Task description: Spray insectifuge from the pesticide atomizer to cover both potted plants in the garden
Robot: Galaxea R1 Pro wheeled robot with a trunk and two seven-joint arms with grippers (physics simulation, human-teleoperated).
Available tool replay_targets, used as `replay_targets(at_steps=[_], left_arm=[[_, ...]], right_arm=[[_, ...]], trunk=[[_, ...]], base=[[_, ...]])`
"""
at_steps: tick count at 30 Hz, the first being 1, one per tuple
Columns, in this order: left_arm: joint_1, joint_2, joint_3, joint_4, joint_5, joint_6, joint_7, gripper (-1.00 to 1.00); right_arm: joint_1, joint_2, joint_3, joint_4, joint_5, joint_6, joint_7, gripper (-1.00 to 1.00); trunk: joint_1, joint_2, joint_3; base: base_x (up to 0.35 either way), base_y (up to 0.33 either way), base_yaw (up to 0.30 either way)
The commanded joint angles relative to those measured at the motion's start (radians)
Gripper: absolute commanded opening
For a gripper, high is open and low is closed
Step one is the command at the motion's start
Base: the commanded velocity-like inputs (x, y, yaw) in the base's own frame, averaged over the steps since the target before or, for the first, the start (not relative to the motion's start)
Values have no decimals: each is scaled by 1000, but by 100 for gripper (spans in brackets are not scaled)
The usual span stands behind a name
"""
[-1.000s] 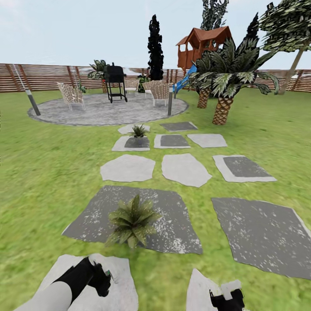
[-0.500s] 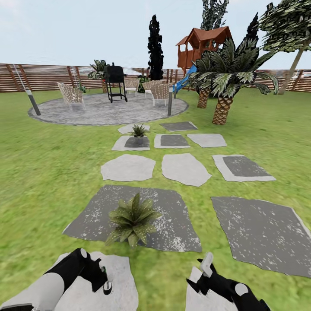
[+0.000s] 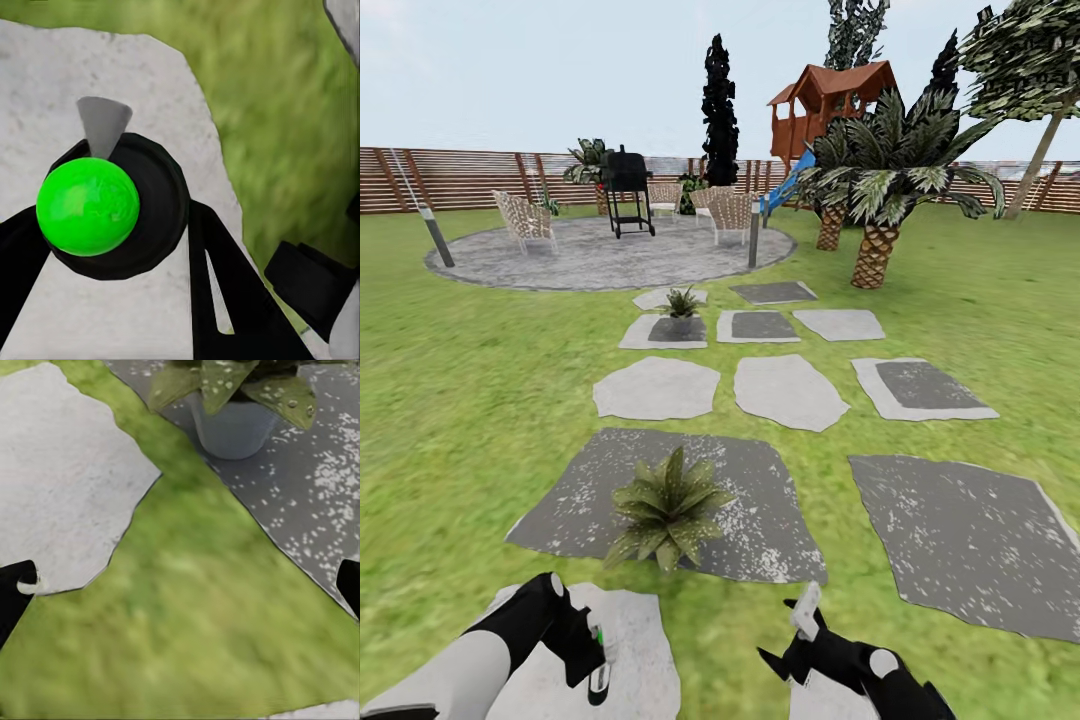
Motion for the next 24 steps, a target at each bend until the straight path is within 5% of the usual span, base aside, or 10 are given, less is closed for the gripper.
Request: replay_targets(at_steps=[1, 2, 4, 5, 11, 19, 24], left_arm=[[-1, -1, 6, -2, -7, 5, -12, -100], [-1, 0, 6, -1, -85, -60, -29, -100], [-2, 3, 6, -2, -87, -75, -33, -100], [-3, 4, 6, -2, -87, -80, -34, -100], [-2, 7, 6, -7, -87, -88, -34, -100], [0, -11, 10, -10, -86, -185, -24, -100], [1, -55, 8, -15, -87, -187, -25, -100]], right_arm=[[-6, 7, -3, -1, 9, -4, 11, 100], [-33, 20, 149, -1, 9, -4, 50, 100], [-42, 22, 151, -1, 9, -4, 76, 100], [-44, 22, 151, -1, 9, -4, 83, -100], [-50, 24, 152, -2, 8, -4, 133, -100], [-57, 104, 152, -1, 8, -2, 162, -100], [-57, 123, 153, -2, 7, -2, 210, -100]], trunk=[[0, 0, -1], [0, 0, -1], [0, 0, -1], [0, 0, -1], [0, 0, -1], [0, 0, -1], [0, 0, -1]], base=[[0, 0, 0], [0, 0, 0], [0, 0, 0], [0, 0, 0], [0, 0, 0], [0, 0, 0], [0, 0, 0]])
